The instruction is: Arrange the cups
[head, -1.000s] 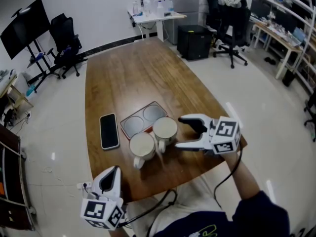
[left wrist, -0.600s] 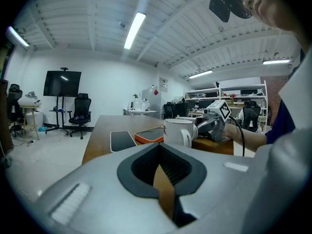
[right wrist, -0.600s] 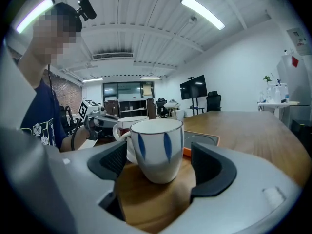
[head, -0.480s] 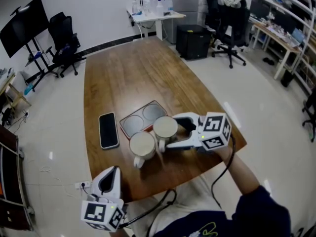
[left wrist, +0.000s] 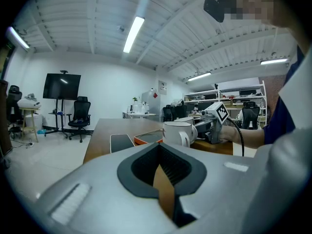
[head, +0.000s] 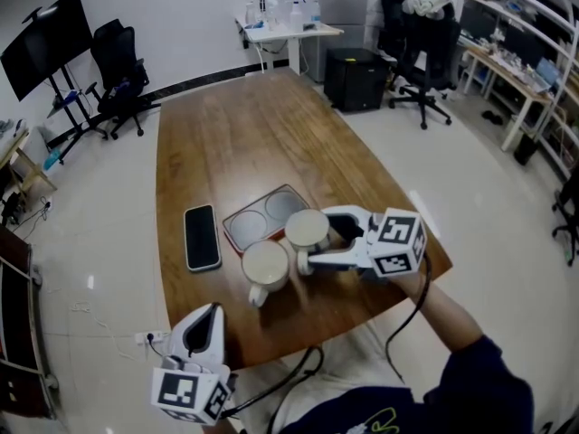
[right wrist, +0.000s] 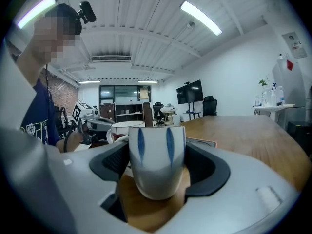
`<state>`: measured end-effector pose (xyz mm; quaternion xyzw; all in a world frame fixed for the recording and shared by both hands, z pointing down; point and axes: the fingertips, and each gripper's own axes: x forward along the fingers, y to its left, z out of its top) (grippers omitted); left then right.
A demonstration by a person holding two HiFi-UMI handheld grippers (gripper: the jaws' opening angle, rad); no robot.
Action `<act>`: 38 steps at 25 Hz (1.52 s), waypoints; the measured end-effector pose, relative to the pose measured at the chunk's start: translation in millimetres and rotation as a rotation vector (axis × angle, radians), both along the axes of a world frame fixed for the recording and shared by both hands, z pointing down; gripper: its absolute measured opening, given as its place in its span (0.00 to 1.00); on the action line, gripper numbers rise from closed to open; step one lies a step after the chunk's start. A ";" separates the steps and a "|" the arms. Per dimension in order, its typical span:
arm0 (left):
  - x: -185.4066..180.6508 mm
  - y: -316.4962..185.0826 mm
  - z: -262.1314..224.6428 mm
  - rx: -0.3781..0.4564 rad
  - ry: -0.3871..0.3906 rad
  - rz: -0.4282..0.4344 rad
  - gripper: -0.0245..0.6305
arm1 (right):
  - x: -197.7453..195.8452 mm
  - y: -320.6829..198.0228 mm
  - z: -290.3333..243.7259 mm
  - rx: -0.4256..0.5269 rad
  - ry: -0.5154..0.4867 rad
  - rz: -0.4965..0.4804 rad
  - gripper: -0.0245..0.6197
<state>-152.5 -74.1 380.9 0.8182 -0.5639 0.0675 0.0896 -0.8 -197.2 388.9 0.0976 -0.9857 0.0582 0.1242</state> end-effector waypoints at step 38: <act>0.9 2.2 -7.8 0.055 -0.011 0.003 0.04 | -134.3 -68.3 -18.3 -0.014 0.003 -0.063 0.58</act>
